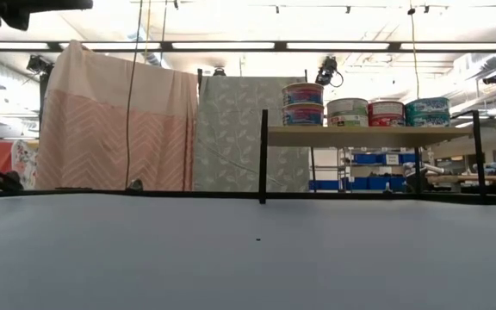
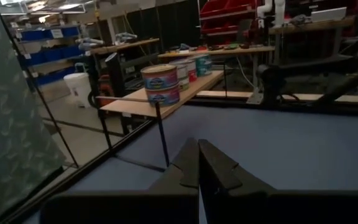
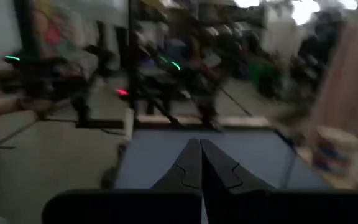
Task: Stack canned seafood by type on shelf
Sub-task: Return to Home Position
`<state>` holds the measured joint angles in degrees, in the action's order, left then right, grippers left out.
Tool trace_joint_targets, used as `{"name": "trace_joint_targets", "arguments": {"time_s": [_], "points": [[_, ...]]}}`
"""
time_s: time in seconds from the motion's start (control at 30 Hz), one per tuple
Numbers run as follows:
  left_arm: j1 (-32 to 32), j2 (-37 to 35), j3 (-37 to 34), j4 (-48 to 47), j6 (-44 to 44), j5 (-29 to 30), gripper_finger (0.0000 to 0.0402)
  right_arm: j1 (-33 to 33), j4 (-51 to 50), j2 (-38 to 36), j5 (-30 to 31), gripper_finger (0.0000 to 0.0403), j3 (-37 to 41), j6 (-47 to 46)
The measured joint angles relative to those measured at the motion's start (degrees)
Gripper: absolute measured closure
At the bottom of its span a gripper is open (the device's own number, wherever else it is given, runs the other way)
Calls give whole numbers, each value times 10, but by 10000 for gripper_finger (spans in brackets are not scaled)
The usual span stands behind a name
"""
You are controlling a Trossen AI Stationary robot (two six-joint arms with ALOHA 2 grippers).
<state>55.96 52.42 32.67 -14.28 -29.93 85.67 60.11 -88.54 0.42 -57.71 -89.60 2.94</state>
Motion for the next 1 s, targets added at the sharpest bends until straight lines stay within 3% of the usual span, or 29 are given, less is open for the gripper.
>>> {"name": "trace_joint_targets", "arguments": {"time_s": [0.2, 0.5, 0.7, 0.83, 1.0], "points": [[0, 9, 0, 17, 12, 9, 400, 29, 4, 1, 71, 399, 114, 82], [-1, 15, 0, 17, 12, 31, 400, 157, 313, 1, -118, 399, 361, 70], [-15, 45, -28, 20, -43, 45, 400, 236, 502, 1, -157, 398, 474, -5], [-44, 70, -79, 29, -106, 44, 400, 239, 642, 1, -113, 398, 525, -69], [-68, 75, -125, 27, -124, 44, 400, 211, 770, 1, 15, 398, 575, -115]]}}
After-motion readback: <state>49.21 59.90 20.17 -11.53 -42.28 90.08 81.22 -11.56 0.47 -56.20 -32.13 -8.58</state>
